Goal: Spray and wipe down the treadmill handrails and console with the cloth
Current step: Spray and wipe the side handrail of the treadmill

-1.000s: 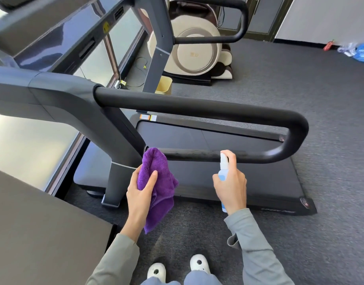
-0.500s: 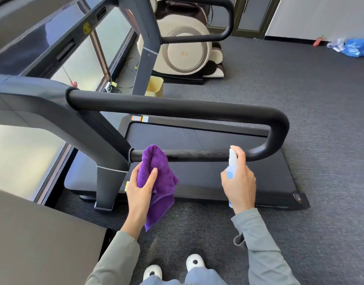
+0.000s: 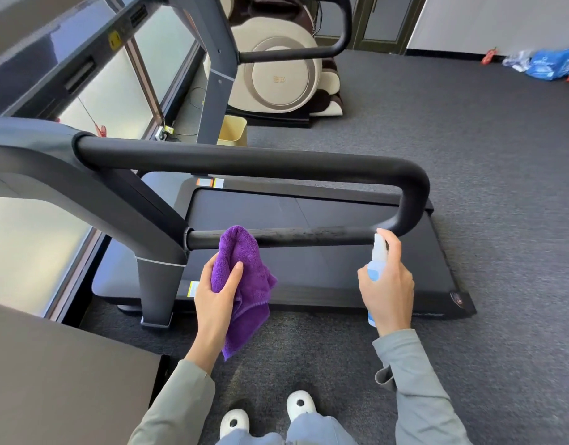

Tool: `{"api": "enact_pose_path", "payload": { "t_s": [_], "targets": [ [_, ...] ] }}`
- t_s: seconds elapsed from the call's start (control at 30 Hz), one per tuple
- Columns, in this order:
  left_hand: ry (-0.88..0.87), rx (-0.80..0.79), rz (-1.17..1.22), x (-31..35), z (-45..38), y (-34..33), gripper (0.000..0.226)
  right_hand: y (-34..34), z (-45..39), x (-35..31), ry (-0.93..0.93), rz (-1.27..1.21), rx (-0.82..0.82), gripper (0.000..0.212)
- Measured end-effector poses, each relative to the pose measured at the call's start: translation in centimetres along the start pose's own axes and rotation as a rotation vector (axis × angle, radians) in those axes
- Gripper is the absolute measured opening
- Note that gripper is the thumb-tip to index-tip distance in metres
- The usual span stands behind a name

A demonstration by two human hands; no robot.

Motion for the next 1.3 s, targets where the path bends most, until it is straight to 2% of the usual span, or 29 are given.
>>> {"api": "enact_pose_path", "payload": {
  "t_s": [0.37, 0.57, 0.7, 0.87, 1.03, 1.17, 1.23, 1.3],
  "targets": [
    [-0.019, -0.034, 0.012, -0.2, 0.9, -1.5, 0.035, 1.7, -0.6, 2.0, -0.077, -0.036, 0.049, 0.063],
    [-0.009, -0.004, 0.023, 0.0, 0.8, -1.0, 0.043, 0.6, -0.6, 0.8, -0.021, -0.025, -0.034, 0.070],
    [-0.016, 0.024, 0.050, 0.5, 0.6, -0.6, 0.038, -0.4, -1.0, -1.0, 0.052, -0.036, -0.053, 0.071],
    [-0.123, 0.075, -0.020, 2.2, 0.2, 0.7, 0.021, -1.7, -2.0, -2.9, 0.104, -0.004, -0.093, 0.067],
    [-0.284, 0.176, -0.083, 5.9, -0.1, 2.4, 0.029, -2.4, -2.1, -4.0, 0.116, -0.028, -0.093, 0.067],
    [-0.500, 0.275, -0.313, 8.9, -1.8, 2.3, 0.039, -2.9, -1.7, -4.3, 0.097, -0.039, -0.122, 0.069],
    [-0.506, 0.210, -0.555, 8.4, -3.8, 0.0, 0.045, -3.2, -1.3, -4.8, 0.124, -0.047, -0.129, 0.067],
    [-0.431, 0.129, -0.901, 6.2, -5.2, -2.8, 0.057, -3.3, -0.8, -5.4, 0.158, -0.053, -0.125, 0.066]
  ]
}}
Point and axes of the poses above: each hand's wrist, its own z-axis away from the middle knuckle, its own y-axis out of the back of the hand, x = y × z, the point moved 7 cm from there along -z, towards the middle knuckle, and after that the axes turned 10 degrees about y, right-handed, at the moved point
